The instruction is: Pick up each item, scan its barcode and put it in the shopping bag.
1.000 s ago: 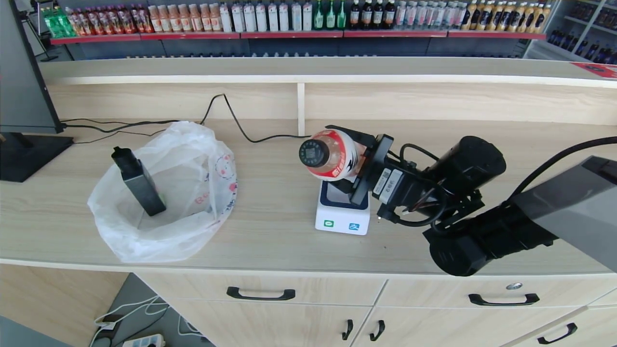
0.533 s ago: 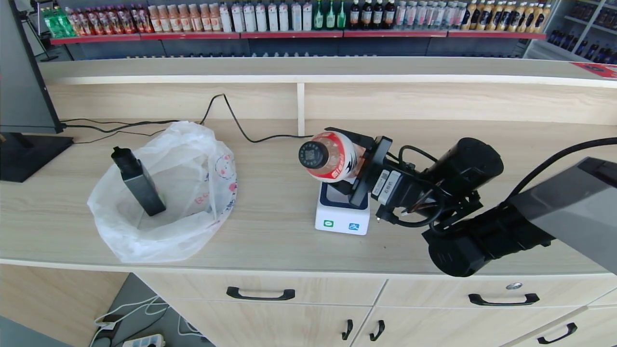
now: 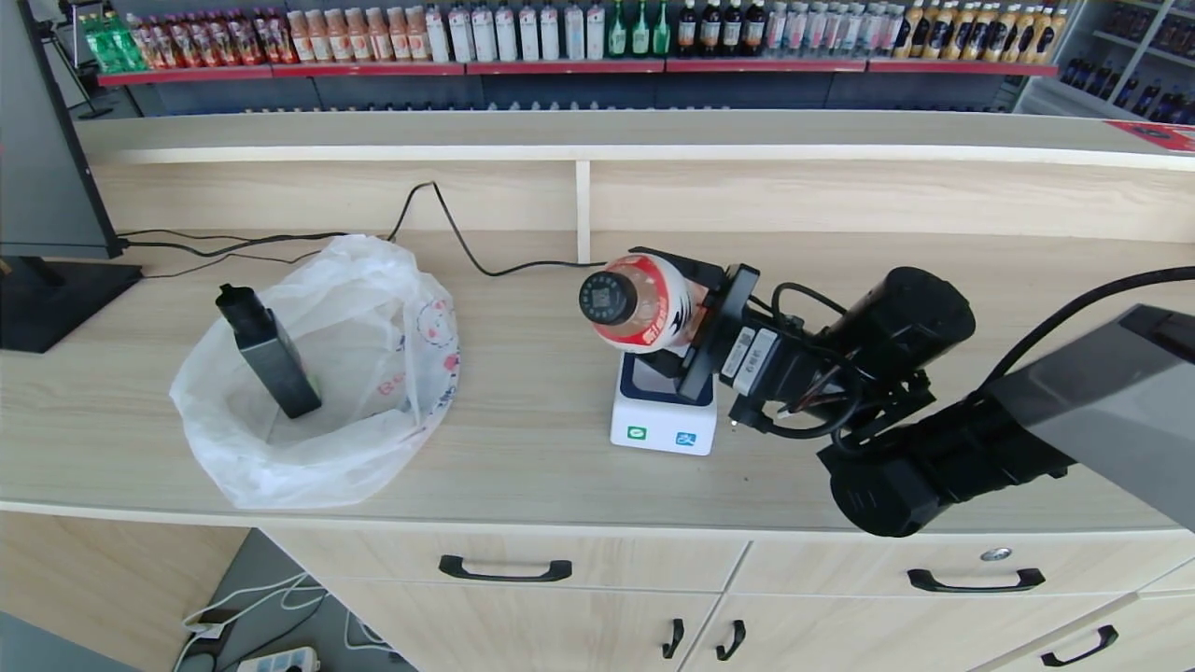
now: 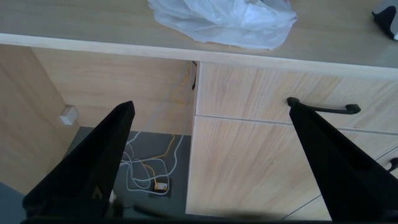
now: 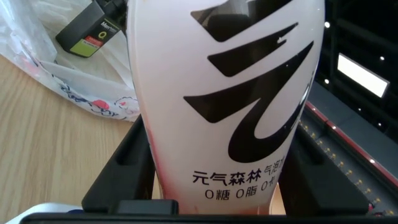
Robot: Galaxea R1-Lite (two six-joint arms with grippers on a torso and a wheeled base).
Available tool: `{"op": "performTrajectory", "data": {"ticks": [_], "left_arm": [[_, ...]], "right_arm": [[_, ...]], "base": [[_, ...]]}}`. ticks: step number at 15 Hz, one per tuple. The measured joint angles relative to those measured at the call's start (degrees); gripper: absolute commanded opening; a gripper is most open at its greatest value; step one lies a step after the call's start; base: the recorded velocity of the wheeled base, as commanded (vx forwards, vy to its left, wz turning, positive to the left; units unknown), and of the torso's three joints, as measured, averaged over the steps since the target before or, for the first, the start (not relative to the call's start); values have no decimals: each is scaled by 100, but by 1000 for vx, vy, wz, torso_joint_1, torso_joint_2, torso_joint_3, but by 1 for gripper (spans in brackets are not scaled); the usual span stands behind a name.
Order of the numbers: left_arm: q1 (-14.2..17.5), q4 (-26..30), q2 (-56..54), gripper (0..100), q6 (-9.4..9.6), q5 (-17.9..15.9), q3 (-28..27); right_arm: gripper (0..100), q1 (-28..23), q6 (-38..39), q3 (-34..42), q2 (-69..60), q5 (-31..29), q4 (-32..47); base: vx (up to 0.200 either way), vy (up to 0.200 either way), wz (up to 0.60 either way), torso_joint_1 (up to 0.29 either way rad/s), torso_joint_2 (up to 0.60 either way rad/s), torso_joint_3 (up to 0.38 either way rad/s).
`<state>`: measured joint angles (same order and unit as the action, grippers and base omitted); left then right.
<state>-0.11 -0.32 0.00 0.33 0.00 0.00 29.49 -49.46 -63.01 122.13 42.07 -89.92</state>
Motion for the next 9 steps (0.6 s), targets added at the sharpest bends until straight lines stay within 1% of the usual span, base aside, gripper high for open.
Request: {"op": "performTrajectory", "data": {"ticks": [2,6,9], "left_arm": [[0,-1,0,100,2,0,0],[4,0,0,100,2,0,0],[0,-1,0,100,0,0,0]], "right_arm": [[0,38,290,-57,-66,-138,9],[0,85,492,15,-308,-288,0],[0,190,873,221,-517,-762,-2]], "base": [[0,0,0,0,0,0],[0,0,0,0,0,0],[0,0,0,0,0,0]]}}
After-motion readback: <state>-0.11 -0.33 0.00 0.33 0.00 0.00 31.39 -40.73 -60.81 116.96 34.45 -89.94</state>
